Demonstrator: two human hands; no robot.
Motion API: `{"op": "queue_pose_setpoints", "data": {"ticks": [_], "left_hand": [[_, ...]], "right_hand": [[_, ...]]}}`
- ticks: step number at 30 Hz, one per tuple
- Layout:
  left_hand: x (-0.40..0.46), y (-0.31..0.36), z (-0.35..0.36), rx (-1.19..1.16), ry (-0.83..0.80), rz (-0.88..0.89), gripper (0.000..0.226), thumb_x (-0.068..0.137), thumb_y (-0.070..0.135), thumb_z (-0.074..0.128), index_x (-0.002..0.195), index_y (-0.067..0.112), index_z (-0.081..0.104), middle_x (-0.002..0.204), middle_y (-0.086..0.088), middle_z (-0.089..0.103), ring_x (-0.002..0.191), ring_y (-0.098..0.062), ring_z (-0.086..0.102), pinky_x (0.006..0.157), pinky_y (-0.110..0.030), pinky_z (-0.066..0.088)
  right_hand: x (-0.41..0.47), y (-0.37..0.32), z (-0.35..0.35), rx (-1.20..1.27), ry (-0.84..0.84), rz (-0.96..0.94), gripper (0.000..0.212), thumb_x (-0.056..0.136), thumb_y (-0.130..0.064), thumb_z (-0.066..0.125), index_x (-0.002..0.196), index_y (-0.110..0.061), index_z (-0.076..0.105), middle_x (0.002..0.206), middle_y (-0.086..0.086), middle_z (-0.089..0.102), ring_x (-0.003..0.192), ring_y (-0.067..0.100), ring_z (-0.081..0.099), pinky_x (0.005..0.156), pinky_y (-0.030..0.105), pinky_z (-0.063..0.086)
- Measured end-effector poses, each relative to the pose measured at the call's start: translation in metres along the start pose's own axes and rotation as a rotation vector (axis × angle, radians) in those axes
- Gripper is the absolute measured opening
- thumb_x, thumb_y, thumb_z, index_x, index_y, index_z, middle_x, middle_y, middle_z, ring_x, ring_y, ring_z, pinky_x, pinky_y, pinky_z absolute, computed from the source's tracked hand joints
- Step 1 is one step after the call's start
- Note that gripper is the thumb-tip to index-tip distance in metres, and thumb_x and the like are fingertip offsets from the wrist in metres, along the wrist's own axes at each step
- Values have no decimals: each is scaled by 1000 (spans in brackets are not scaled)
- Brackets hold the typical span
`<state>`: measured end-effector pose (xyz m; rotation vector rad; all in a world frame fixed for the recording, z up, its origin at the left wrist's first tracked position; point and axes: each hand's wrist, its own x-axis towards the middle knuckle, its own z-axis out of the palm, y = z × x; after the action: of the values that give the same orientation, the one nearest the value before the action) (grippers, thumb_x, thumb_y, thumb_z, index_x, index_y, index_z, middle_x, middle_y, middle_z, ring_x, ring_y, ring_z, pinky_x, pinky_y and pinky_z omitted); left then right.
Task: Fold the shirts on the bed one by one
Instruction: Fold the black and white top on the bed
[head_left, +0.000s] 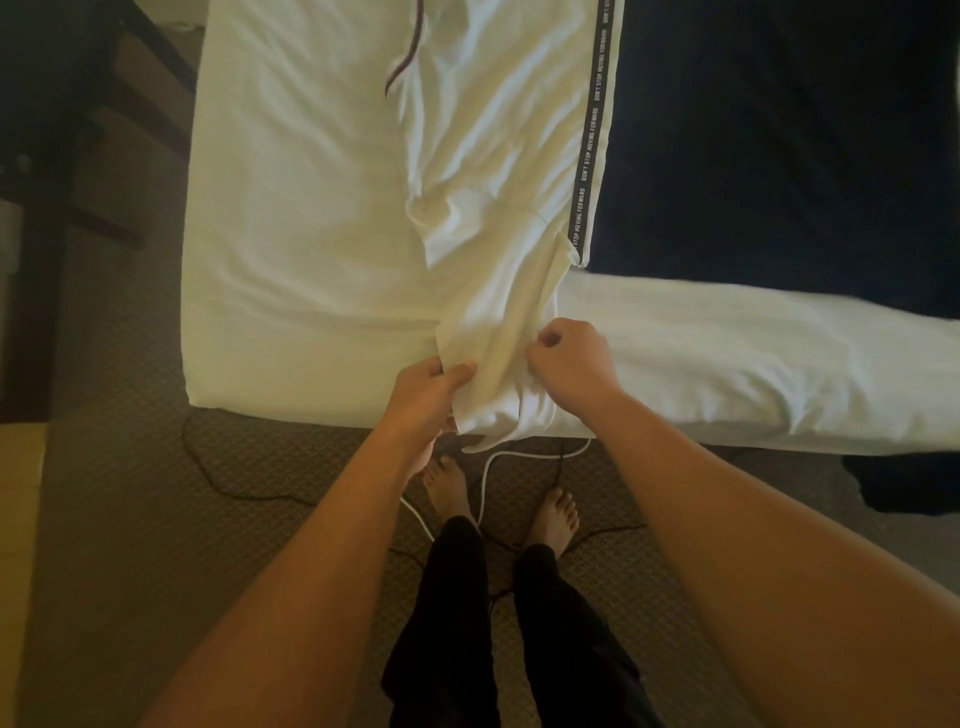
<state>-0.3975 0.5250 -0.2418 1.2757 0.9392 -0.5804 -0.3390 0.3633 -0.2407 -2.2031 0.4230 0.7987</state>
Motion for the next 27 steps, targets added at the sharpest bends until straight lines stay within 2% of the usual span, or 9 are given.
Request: {"op": "queue_pose_setpoints", "data": {"ticks": [2, 6, 8, 13, 15, 17, 20, 25, 27], "left_hand": [[1, 0, -3, -17, -7, -14, 18, 102, 21, 58, 117, 19, 68, 112, -6, 75, 103, -28, 72, 88, -51, 60], [-5, -4, -3, -155, -69, -50, 22, 105, 24, 51, 121, 23, 66, 115, -1, 75, 105, -23, 70, 72, -39, 59], [-9, -7, -1, -234, -95, -77, 21, 106, 25, 50, 119, 23, 67, 114, -1, 76, 103, -21, 73, 72, -38, 59], [-15, -13, 4, -280, -102, -110, 27, 106, 28, 49, 128, 23, 63, 123, -3, 72, 112, -25, 69, 75, -41, 59], [-15, -12, 4, -322, -135, -87, 28, 107, 28, 48, 131, 22, 62, 124, -3, 73, 113, -26, 69, 77, -41, 58], [-19, -12, 4, -331, -153, -74, 29, 106, 30, 49, 131, 20, 62, 123, -4, 73, 113, -26, 69, 79, -41, 57], [-20, -21, 4, -203, -108, -84, 31, 107, 36, 46, 132, 26, 60, 124, -1, 72, 113, -26, 68, 68, -39, 58], [-18, -18, 8, -216, -48, -75, 23, 107, 34, 48, 121, 29, 65, 118, 1, 74, 107, -25, 71, 85, -50, 58], [-20, -15, 11, -206, -38, -54, 21, 107, 33, 48, 117, 30, 66, 115, 2, 74, 103, -22, 71, 77, -45, 59]], "right_hand": [[-4, 6, -4, 188, 13, 51, 11, 90, -12, 57, 91, -7, 67, 88, 11, 72, 84, 26, 69, 66, 32, 53], [-17, 33, -20, 971, 53, 326, 22, 94, -16, 50, 105, -4, 64, 95, 16, 68, 87, 31, 67, 79, 42, 56], [-22, 47, -25, 1106, 21, 407, 26, 96, -20, 50, 111, -4, 64, 92, 13, 69, 83, 29, 65, 78, 42, 56], [-25, 62, -24, 706, -148, 321, 29, 99, -35, 58, 108, -11, 71, 97, 7, 74, 86, 27, 66, 74, 38, 52], [-25, 64, -26, 536, -206, 240, 21, 97, -28, 62, 103, -10, 72, 97, 9, 72, 85, 30, 64, 79, 40, 52], [-28, 67, -28, 582, -244, 238, 20, 99, -23, 61, 110, -9, 69, 107, 12, 74, 96, 31, 70, 90, 45, 57], [-36, 75, -28, 425, -312, 232, 23, 98, -12, 61, 119, -3, 61, 111, 17, 71, 91, 27, 70, 86, 43, 58], [-39, 77, -30, 153, -168, 144, 20, 87, -1, 56, 105, -1, 63, 102, 23, 68, 92, 40, 66, 74, 45, 58], [-38, 76, -30, 179, -130, 156, 19, 86, -1, 54, 102, -3, 64, 100, 20, 68, 94, 40, 65, 78, 50, 60]]}}
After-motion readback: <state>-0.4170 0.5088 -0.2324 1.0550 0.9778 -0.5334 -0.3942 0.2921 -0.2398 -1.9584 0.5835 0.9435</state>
